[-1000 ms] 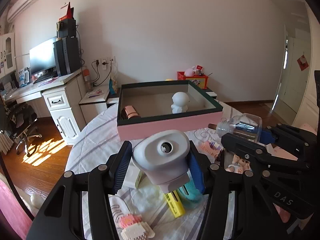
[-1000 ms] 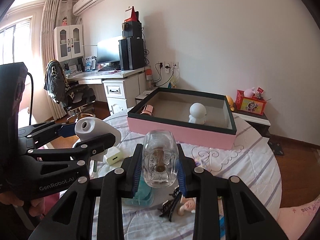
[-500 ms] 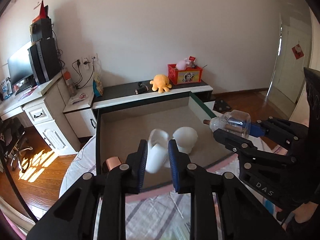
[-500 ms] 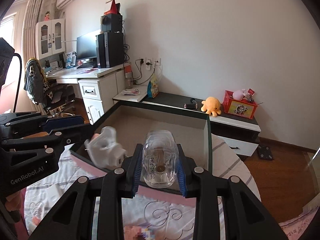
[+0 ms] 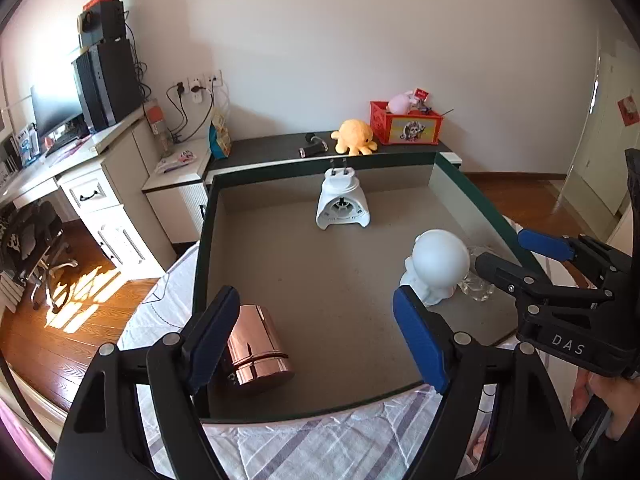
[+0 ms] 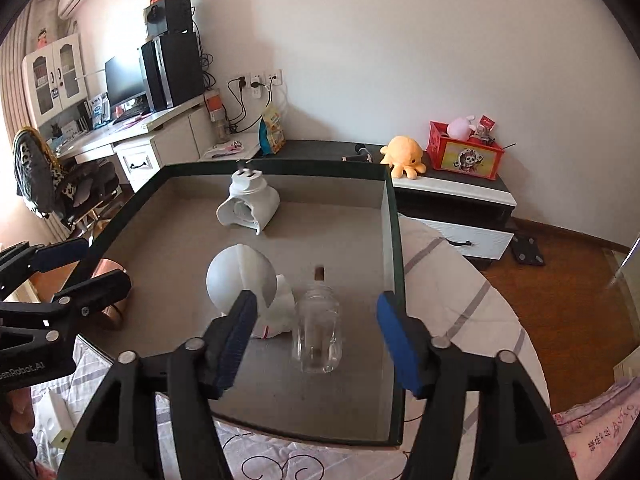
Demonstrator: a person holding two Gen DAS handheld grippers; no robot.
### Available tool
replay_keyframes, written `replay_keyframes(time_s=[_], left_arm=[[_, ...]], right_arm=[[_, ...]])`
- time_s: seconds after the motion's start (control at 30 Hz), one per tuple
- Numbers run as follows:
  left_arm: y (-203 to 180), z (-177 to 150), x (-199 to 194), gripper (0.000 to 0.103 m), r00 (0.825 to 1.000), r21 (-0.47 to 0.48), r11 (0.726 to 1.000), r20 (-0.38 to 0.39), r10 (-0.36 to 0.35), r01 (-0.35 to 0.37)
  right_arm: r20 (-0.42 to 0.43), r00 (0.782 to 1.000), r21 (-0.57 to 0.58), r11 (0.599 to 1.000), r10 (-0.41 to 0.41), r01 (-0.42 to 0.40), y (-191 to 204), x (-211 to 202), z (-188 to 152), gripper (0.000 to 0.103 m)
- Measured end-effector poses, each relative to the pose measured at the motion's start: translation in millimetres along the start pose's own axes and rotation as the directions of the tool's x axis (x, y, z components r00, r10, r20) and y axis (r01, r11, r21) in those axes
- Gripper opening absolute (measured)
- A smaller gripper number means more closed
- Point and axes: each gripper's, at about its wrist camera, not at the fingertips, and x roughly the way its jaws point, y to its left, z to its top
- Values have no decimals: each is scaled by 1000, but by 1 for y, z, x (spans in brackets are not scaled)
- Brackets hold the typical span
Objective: Organize rigid objects
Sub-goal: 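Move both tools back toward the remaining items on the bed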
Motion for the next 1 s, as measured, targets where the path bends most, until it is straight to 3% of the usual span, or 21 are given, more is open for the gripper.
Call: replay_keyframes(time_s=[0.07,0.13,0.2,0.3,0.33,0.57,0.77,0.9,1.0], left_arm=[[-2,-1,-19,85,1000,13,1000,26,-4,4],[-4,-5,-46,90,997,18,1000,80,12,-14],[-5,-11,-75,101,990,17,1000,136,22,-25],[-8,-29,-122,103,972,11,998,227,64,-68],[-9,-36,-137,103,965,7,996,250,80,-85],[-13,-94,-220,103,934,-68,992,337,119,-102],[-29,-143,-275,103,919,-84,992,378,115,-89],[-37,-169,-303,103,894,-100,982,408,185,-157],[-42,-179,-318,103,885,-105,980,423,196,-167]], right_arm=[[24,1000,6,1000,-5,4,1,-16,-1,80],[62,998,12,1000,0,-1,4,-39,-3,80],[104,995,18,1000,-1,-1,8,-68,-7,83],[171,985,11,1000,-1,-1,19,-113,-19,93],[192,981,8,1000,-1,0,24,-129,-25,103],[325,945,-11,999,-26,31,57,-221,-72,103],[364,930,-21,998,-40,51,80,-270,-114,103],[370,928,-20,999,-37,48,89,-291,-137,103],[382,923,-16,998,-44,54,89,-306,-148,103]])
